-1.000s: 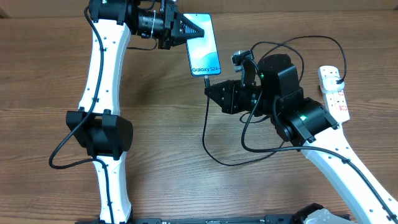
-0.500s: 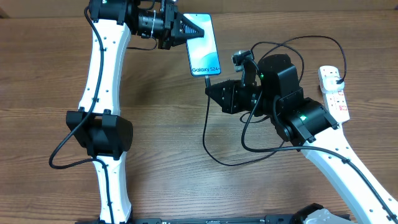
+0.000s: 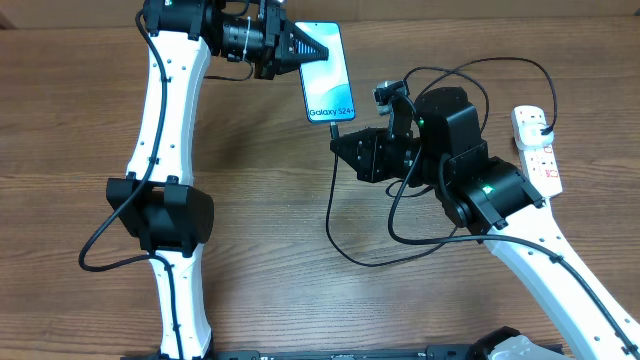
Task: Plug charger to phone and switch on socket
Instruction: 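Hold the phone pressed onto the plug with both grippers, then lower the connected phone to the table with the left gripper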
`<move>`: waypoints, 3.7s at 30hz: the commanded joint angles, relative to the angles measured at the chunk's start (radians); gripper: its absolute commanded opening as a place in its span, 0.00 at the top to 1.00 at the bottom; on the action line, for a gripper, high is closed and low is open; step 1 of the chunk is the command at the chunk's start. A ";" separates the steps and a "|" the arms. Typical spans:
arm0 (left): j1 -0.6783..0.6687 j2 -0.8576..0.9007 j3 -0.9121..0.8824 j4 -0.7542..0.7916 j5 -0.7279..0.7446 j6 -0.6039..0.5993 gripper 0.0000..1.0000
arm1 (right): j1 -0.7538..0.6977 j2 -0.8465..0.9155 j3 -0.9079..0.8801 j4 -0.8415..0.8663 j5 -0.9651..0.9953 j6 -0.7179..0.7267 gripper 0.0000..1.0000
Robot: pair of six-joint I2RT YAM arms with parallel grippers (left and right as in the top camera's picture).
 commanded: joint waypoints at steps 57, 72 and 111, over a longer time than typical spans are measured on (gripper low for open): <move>-0.057 -0.003 0.013 -0.016 -0.135 0.042 0.96 | -0.026 0.000 -0.001 0.015 0.027 0.004 0.76; -0.090 -0.001 -0.085 -0.077 -0.512 0.103 0.96 | -0.026 0.001 -0.001 0.001 0.078 0.005 0.52; -0.097 0.003 -0.726 0.394 -0.621 -0.030 0.81 | -0.026 0.010 -0.001 -0.022 0.097 0.005 0.39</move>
